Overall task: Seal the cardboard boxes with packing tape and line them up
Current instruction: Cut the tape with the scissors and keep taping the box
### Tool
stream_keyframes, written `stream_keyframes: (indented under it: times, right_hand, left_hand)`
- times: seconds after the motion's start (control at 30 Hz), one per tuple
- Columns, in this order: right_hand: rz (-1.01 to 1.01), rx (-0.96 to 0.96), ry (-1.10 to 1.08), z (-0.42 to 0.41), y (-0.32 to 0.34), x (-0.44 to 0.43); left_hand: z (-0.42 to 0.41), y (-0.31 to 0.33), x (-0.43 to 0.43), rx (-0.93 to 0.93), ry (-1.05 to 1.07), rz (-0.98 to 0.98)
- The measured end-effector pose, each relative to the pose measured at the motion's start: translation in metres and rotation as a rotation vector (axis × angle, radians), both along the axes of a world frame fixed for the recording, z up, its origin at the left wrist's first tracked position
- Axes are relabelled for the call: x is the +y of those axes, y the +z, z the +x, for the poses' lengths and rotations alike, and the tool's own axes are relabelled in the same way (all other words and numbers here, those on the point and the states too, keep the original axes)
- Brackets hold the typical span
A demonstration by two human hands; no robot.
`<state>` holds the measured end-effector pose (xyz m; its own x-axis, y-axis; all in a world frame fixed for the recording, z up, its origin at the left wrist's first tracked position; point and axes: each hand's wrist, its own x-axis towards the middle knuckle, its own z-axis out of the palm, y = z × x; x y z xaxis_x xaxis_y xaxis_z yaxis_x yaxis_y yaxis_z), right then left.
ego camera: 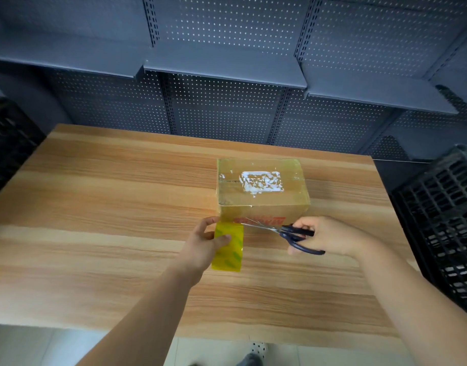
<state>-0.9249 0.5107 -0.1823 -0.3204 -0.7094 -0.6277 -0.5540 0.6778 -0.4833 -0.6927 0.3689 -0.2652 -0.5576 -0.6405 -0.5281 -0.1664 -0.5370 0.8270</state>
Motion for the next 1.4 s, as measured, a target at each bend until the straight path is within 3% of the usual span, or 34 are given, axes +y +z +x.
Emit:
stream_keyframes:
  times: [0.5, 1.4]
  right_hand:
    - [0.026, -0.022, 0.116, -0.013, -0.025, -0.040]
    - [0.023, -0.001, 0.114, -0.008, -0.021, -0.057]
  left_hand:
    - [0.002, -0.001, 0.000, 0.029, -0.020, 0.013]
    - [0.003, 0.002, 0.000, 0.001, -0.016, 0.018]
